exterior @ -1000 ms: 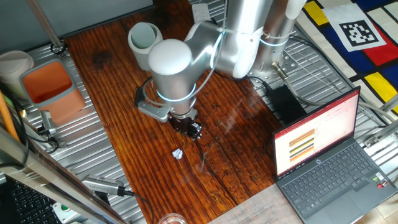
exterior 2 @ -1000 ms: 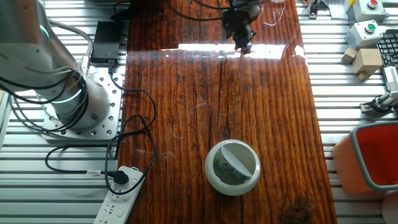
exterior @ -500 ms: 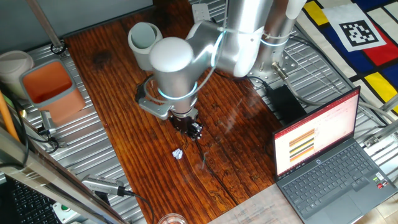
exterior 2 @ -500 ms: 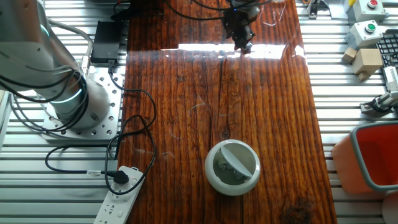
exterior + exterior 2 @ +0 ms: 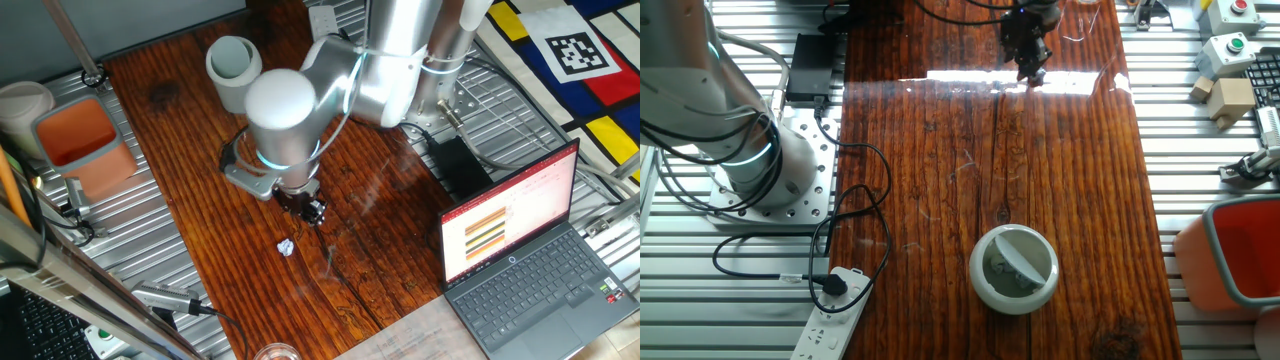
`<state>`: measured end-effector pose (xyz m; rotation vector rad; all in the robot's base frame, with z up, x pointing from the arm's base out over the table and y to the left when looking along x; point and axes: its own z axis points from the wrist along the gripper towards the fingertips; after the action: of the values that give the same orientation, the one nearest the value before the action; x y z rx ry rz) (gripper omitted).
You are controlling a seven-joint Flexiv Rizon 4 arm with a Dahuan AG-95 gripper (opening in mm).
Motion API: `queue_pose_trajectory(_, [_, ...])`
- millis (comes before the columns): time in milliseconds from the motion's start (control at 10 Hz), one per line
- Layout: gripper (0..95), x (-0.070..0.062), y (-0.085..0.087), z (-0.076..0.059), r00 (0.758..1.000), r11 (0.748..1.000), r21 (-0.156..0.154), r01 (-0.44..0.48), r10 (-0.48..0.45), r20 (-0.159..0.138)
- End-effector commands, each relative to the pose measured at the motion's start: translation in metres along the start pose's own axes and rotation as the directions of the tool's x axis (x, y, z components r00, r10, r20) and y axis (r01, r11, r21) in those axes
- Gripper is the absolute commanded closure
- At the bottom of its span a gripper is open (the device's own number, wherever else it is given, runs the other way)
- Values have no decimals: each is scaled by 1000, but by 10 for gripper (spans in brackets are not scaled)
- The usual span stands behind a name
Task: Put the garbage in the trash can
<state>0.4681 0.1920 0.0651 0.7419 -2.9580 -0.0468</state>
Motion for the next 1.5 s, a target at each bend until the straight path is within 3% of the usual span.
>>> queue_pose_trajectory(100, [570,2,0,-1,999,999,16,-38,38,1])
queue_pose_trajectory(400, [570,2,0,-1,999,999,12,-40,40,-5])
queue_pose_trajectory(500, [570,-3,0,-2,999,999,13,-39,39,-8])
queue_pose_trajectory(600, [570,-20,-3,-6,999,999,9,-38,38,-9])
queue_pose_trajectory(700, [570,-26,-3,-6,999,999,5,-37,37,-5])
queue_pose_trajectory(800, [570,-38,-2,-2,999,999,4,-34,34,0])
queue_pose_trajectory(1100, [570,-55,-1,9,999,999,9,-35,35,7])
queue_pose_trajectory(1500, [570,-66,2,29,999,999,17,-41,41,17])
